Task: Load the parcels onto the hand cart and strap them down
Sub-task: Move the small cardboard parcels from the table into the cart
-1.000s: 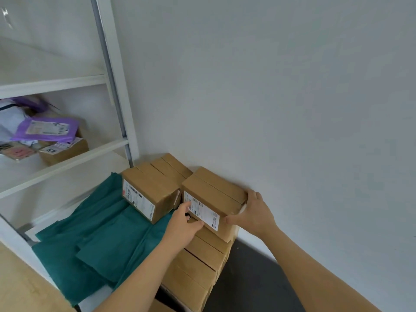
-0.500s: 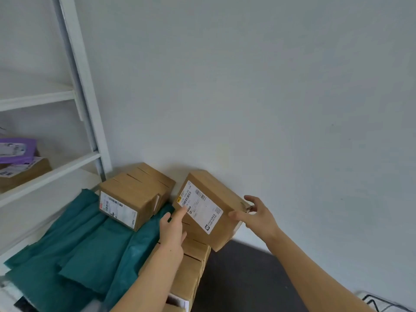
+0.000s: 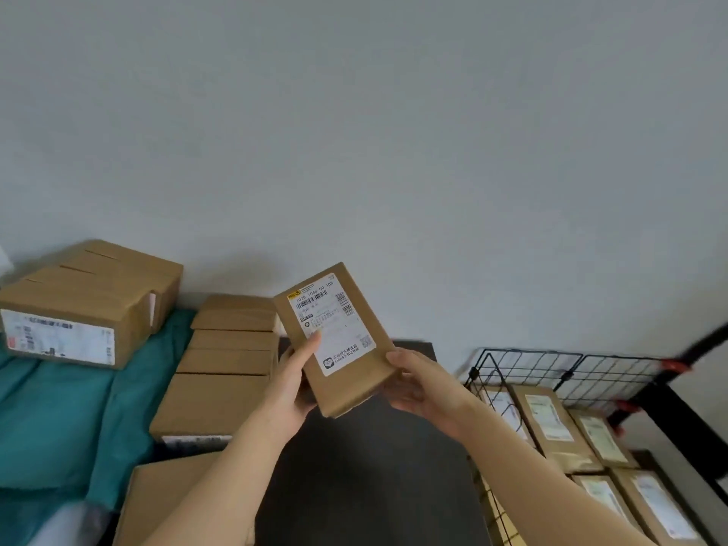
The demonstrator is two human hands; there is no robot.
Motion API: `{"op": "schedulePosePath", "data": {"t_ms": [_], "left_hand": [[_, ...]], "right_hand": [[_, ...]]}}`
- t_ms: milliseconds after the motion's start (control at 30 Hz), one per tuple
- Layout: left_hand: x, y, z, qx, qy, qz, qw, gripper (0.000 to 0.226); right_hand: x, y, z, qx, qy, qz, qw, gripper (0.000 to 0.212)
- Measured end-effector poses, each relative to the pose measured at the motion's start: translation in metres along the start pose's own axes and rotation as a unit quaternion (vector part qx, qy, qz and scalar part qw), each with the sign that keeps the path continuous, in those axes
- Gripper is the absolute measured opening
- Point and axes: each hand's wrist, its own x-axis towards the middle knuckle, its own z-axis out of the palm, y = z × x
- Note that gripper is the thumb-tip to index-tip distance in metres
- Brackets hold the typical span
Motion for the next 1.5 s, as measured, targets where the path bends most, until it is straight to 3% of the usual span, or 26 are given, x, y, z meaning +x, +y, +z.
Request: {"op": "schedulePosePath", "data": {"t_ms": [67,167,267,400,633,867,1067,1200,1400,1500], "left_hand": [[0.001,-0.015,0.007,0.015,0.000,-0.015,1.000,0.038],[0.003,-0.034,0.019,0.054,-0.018,-0.028,0.998,0.058],[0.006,-0.045,0.038,0.100,-0.044,-0.027,0.994,0.074],[0.011,-0.061,0.067,0.134,-0.076,-0.035,0.987,0.077],[0.020,-0.092,0.132,0.152,-0.108,-0.040,0.982,0.072],[0.045,-0.144,0.223,0.163,-0.109,-0.048,0.979,0.084],[0.077,-0.211,0.326,0.163,-0.090,-0.067,0.980,0.055],[0.103,-0.265,0.378,0.205,-0.088,-0.097,0.970,0.080],[0.124,-0.329,0.384,0.239,-0.014,-0.204,0.949,0.039],[0.130,-0.353,0.371,0.262,0.048,-0.242,0.933,0.039]], "right_hand": [[-0.014,0.014,-0.013,0.006,0.009,0.031,0.999,0.037],[-0.030,0.027,-0.031,0.012,0.024,0.050,0.998,0.028],[-0.043,0.038,-0.049,-0.004,0.047,0.046,0.998,0.042],[-0.055,0.051,-0.075,0.007,0.070,0.051,0.996,0.052],[-0.067,0.064,-0.136,0.046,0.105,0.048,0.992,0.049],[-0.063,0.087,-0.245,0.077,0.124,0.039,0.988,0.055],[-0.050,0.101,-0.369,0.072,0.107,0.027,0.991,0.036],[-0.035,0.118,-0.444,0.037,0.102,0.053,0.993,0.035],[0.006,0.166,-0.489,0.019,0.033,0.152,0.988,0.045],[0.027,0.199,-0.487,0.005,-0.001,0.197,0.980,0.055]]}}
